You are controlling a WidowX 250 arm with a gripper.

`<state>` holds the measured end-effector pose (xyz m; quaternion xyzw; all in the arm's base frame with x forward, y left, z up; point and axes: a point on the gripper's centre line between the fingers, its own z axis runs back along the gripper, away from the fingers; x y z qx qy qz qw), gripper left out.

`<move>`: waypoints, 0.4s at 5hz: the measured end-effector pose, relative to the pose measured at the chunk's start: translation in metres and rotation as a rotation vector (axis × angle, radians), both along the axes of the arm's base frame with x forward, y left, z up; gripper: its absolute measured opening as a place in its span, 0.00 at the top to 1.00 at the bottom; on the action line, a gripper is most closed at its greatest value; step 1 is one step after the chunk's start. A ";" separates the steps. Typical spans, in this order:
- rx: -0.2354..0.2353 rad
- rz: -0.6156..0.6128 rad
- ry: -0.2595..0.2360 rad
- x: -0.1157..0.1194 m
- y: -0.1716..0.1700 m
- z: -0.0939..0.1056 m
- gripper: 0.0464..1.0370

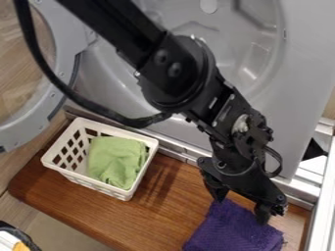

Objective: Move the green cloth from the white plastic container and place it on the right side of the table

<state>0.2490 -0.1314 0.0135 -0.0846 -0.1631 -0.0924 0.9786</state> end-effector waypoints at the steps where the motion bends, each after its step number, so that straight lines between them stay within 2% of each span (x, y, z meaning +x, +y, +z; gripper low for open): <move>1: 0.005 0.003 0.018 -0.002 0.001 -0.005 0.04; 2: -0.004 0.067 0.036 0.002 0.017 -0.007 0.04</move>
